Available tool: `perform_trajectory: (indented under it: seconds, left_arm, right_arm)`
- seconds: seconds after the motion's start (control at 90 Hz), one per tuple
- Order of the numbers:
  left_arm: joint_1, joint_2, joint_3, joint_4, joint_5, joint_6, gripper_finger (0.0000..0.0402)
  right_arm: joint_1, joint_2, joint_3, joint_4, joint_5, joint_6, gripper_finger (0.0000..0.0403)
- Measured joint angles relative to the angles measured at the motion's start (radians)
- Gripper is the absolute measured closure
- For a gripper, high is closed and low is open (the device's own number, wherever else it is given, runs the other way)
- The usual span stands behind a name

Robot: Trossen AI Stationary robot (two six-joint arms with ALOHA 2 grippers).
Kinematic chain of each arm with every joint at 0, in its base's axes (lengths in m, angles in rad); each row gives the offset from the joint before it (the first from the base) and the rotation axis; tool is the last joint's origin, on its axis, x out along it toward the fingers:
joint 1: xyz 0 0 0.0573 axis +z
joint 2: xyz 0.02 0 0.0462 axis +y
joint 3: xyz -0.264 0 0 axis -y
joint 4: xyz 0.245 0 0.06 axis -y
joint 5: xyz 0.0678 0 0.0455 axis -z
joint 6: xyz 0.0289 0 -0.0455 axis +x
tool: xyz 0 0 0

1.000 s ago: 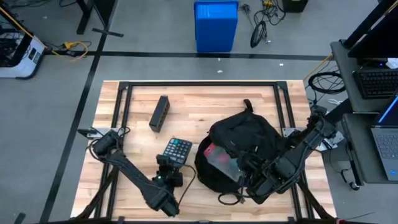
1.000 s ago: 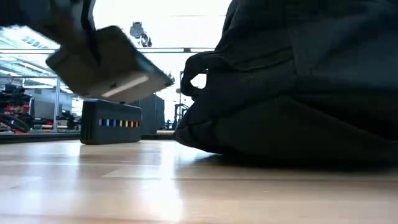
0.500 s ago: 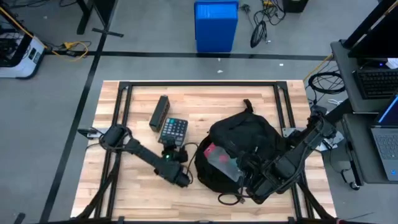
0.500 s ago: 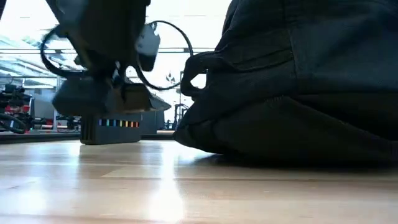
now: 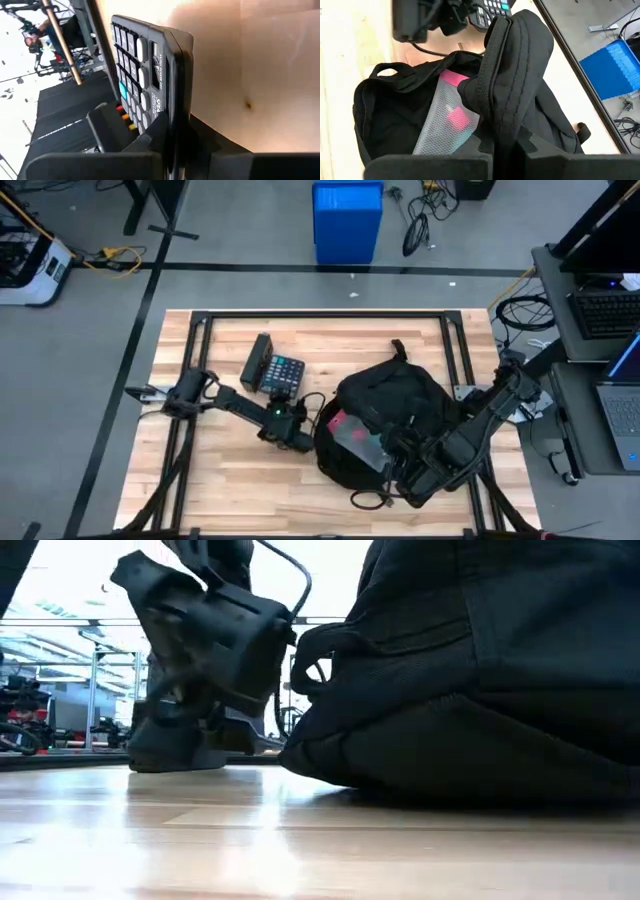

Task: Unpack backpack
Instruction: Remove the black calculator from the black backpack, then remove the white zip bag from the black backpack

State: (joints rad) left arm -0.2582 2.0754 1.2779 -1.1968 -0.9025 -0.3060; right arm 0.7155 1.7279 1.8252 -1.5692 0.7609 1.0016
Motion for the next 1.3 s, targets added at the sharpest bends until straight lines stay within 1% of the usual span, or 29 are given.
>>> perform_trajectory:
  seconds: [0.1, 0.411, 0.656, 0.756, 0.9, 1.044, 1.167, 1.3]
  left_arm:
    - [0.04, 0.0, -0.011, 0.04, 0.006, 0.064, 0.0371]
    - [0.147, -0.002, -0.023, 0.148, 0.102, 0.201, 0.0371]
    - [0.184, -0.003, -0.022, 0.177, 0.113, 0.209, 0.0367]
    - [0.185, -0.003, -0.019, 0.169, 0.126, 0.209, 0.0347]
    - [0.185, -0.003, -0.018, 0.163, 0.151, 0.207, 0.0298]
    - [0.184, -0.001, -0.017, 0.132, 0.147, 0.2, 0.0258]
    - [0.179, 0.002, -0.002, 0.021, 0.15, 0.161, 0.0242]
    - [0.166, 0.002, 0.024, -0.041, 0.149, 0.135, 0.0237]
  right_arm:
    - [0.0, 0.0, 0.0, 0.0, 0.0, 0.0, 0.0403]
    - [0.0, 0.0, 0.0, 0.0, -0.001, 0.0, 0.0403]
    - [0.0, 0.0, 0.0, 0.001, -0.002, 0.0, 0.0403]
    - [0.0, 0.0, 0.0, 0.001, -0.002, 0.0, 0.0403]
    - [0.0, 0.0, 0.0, 0.001, -0.002, 0.0, 0.0403]
    - [0.0, 0.0, 0.0, 0.001, -0.002, 0.0, 0.0403]
    - [0.0, 0.0, 0.0, 0.001, -0.002, 0.0, 0.0403]
    - [0.0, 0.0, 0.0, 0.001, -0.002, 0.0, 0.0403]
